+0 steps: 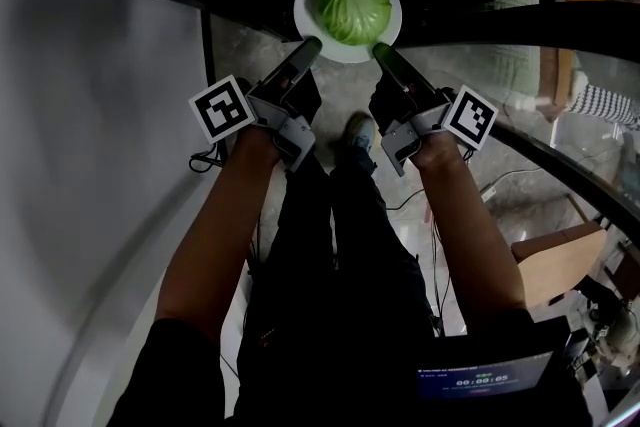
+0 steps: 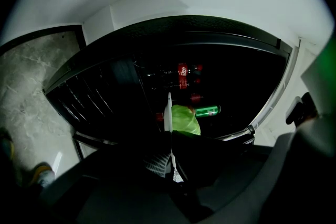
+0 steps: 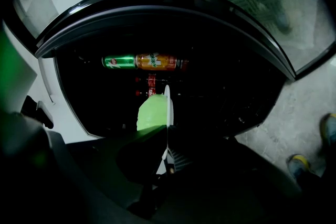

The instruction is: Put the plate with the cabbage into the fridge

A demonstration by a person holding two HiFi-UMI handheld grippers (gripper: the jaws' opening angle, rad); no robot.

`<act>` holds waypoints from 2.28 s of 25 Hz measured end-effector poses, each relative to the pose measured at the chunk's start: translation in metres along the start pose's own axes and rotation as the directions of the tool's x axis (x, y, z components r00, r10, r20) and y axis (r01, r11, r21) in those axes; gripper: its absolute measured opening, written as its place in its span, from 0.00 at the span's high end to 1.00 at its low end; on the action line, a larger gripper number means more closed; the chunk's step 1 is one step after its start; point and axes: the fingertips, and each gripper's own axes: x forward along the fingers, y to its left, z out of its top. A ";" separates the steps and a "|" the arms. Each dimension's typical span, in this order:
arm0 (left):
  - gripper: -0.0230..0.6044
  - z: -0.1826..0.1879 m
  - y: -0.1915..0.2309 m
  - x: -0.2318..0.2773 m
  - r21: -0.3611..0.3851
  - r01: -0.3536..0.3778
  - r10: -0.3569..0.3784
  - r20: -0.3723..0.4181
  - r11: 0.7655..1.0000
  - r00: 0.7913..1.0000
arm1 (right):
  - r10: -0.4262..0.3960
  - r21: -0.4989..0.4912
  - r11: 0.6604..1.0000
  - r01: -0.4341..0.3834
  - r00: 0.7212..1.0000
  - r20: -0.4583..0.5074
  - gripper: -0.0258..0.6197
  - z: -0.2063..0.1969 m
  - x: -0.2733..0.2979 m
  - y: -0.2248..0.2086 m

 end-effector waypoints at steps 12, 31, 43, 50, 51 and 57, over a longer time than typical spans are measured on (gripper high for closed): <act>0.95 0.000 -0.004 0.001 -0.010 -0.037 0.037 0.019 0.999 0.999 | -0.004 0.011 1.000 0.004 1.000 -0.003 0.94 0.002 0.001 0.003; 0.95 -0.003 -0.005 0.001 -0.043 -0.053 0.056 0.059 0.998 0.997 | 0.004 -0.017 1.000 -0.003 1.000 0.028 0.94 0.006 0.001 0.007; 0.94 0.005 0.006 -0.010 0.003 -0.040 0.040 0.105 0.999 0.994 | -0.031 -0.150 0.988 0.043 0.996 0.087 0.94 0.021 -0.012 -0.001; 0.95 0.002 -0.014 -0.025 0.472 -0.182 0.160 0.085 0.863 0.983 | -0.162 -0.701 0.685 0.199 0.979 0.120 0.94 0.015 -0.028 0.021; 0.95 0.000 -0.018 -0.024 0.556 -0.193 0.176 0.084 0.809 0.981 | -0.178 -0.758 0.618 0.207 0.977 0.122 0.94 0.012 -0.028 0.022; 0.96 -0.008 -0.016 -0.022 0.864 -0.245 0.271 0.133 0.440 0.953 | -0.212 -0.933 0.289 0.214 0.965 0.156 0.95 -0.006 -0.018 0.020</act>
